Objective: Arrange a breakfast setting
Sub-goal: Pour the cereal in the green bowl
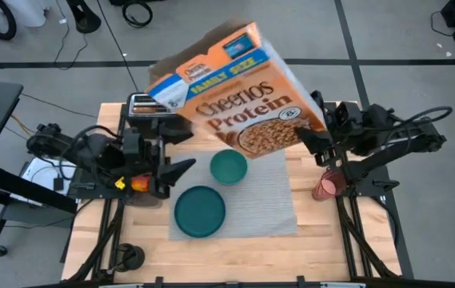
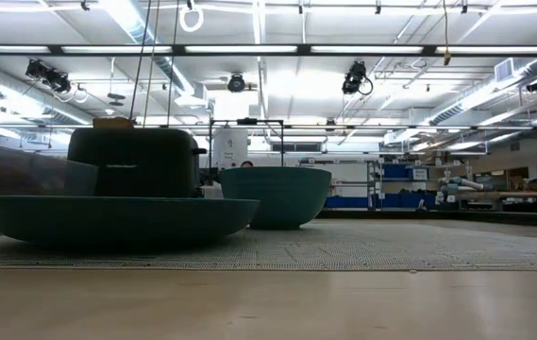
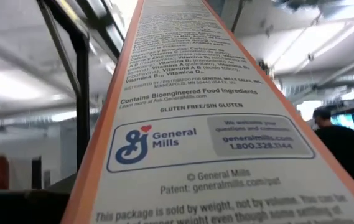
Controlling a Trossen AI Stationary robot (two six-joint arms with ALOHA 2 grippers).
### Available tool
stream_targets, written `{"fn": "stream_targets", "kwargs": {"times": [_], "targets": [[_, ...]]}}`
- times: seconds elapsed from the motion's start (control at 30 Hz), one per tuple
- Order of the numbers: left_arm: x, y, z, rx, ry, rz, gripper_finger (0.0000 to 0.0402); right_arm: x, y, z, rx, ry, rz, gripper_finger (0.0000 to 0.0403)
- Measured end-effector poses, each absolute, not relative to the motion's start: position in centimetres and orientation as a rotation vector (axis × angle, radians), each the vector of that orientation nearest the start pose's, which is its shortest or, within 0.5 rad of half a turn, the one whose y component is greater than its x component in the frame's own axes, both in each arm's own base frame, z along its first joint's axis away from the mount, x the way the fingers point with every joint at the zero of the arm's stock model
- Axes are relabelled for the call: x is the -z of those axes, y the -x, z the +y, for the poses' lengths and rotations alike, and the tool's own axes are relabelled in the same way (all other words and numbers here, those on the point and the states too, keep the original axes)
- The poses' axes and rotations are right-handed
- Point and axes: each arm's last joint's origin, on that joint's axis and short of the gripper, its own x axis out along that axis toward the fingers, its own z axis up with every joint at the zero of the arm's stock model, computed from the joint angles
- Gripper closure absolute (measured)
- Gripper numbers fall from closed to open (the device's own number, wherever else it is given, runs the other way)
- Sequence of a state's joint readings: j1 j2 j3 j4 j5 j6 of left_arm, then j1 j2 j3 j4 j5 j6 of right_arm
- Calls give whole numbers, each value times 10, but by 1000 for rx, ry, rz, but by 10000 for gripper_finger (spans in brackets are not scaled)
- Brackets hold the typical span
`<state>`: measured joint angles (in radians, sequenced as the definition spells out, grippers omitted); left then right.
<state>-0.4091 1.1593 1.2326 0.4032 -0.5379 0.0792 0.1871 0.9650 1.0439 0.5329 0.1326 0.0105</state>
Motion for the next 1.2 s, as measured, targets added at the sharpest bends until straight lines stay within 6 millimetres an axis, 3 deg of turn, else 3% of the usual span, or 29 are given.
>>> {"fn": "stream_targets", "kwargs": {"times": [0.33,0.6,0.97,1.2], "targets": [[-419,-197,-85,-246,467,80,87,-440,-140,22,-28,-86,-312,116],[-375,-202,-90,-406,650,361,97,-401,-119,17,-6,-103,-153,117],[-346,-213,-97,-541,693,505,98,-344,-107,7,84,-104,13,119],[-341,-210,-94,-583,678,542,98,-329,-99,6,52,-99,96,131]]}}
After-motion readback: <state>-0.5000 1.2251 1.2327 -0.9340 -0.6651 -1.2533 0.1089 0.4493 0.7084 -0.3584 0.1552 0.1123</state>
